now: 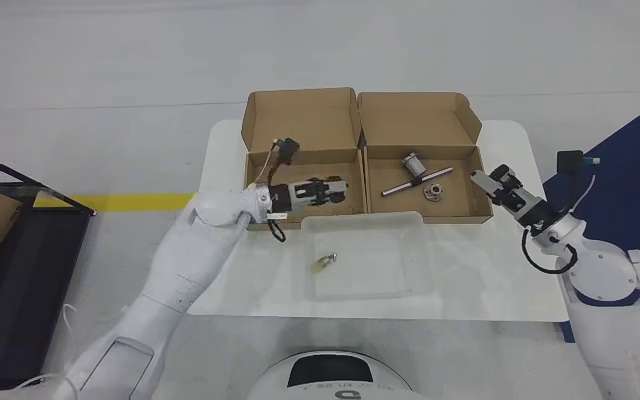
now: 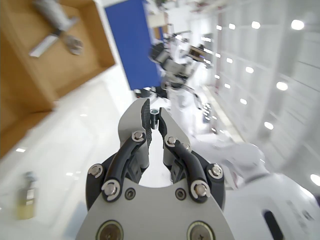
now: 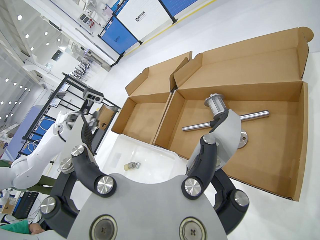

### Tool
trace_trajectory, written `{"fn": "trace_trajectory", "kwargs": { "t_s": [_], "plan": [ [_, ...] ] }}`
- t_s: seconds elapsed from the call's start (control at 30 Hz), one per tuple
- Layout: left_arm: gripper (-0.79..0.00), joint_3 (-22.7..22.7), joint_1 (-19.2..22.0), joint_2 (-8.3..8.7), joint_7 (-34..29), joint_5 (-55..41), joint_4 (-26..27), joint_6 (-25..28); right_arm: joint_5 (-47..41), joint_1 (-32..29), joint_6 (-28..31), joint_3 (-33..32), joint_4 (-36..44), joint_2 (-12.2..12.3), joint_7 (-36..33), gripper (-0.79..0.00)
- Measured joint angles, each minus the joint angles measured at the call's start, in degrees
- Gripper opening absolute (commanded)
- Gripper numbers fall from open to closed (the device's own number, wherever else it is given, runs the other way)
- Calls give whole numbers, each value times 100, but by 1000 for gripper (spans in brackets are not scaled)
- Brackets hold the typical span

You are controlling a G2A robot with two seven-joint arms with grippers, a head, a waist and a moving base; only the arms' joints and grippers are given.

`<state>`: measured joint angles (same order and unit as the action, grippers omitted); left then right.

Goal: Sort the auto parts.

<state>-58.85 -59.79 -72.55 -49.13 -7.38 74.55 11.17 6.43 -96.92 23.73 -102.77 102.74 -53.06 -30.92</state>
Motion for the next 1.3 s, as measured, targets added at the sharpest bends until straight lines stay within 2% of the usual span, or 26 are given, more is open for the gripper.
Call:
{"fn": "trace_trajectory", "kwargs": {
  "t_s": [0.33, 0.37, 0.43, 0.47, 0.53, 0.57, 0.6, 0.67, 0.7, 0.83, 0.93, 1.13, 1.3],
  "plan": [
    [-770, 285, 232, -22, 1145, 1697, -234, -1429, 0, 0, 0, 0, 0, 0, 0, 0],
    [-656, 306, 243, -27, 1189, 1772, -245, -1528, 0, 0, 0, 0, 0, 0, 0, 0],
    [-566, 347, 271, -39, 1227, 1871, -276, -1730, 0, 0, 0, 0, 0, 0, 0, 0],
    [-483, 360, 285, -44, 1230, 1902, -289, -1800, 0, 0, 0, 0, 0, 0, 0, 0],
    [-397, 378, 308, -52, 1224, 1935, -319, -1927, 0, 0, 0, 0, 0, 0, 0, 0],
    [-314, 386, 325, -56, 1206, 1957, -336, -2018, 0, 0, 0, 0, 0, 0, 0, 0],
    [-191, 388, 336, -59, 1198, 1971, -341, -2070, 0, 0, 0, 0, 0, 0, 0, 0],
    [-46, 378, 348, -61, 1176, 1976, -342, -2142, 0, 0, 0, 0, 0, 0, 0, 0],
    [0, 364, 352, -60, 1163, 1976, -331, -2160, 0, 0, 0, 0, 0, 0, 0, 0],
    [0, 252, 323, -32, 1166, 2028, -139, -2194, 0, 0, 0, 0, 0, 0, 0, 0],
    [0, 131, 205, 21, 1261, 2248, 206, -2134, 0, 0, 0, 0, 0, 0, 0, 0],
    [0, -308, -366, 183, 835, 2158, 1429, -1513, 0, 0, 0, 0, 0, 0, 0, 0],
    [0, -305, -893, 373, 34, 3397, 2600, -1358, 0, 0, 0, 0, 0, 0, 0, 0]
  ]
}}
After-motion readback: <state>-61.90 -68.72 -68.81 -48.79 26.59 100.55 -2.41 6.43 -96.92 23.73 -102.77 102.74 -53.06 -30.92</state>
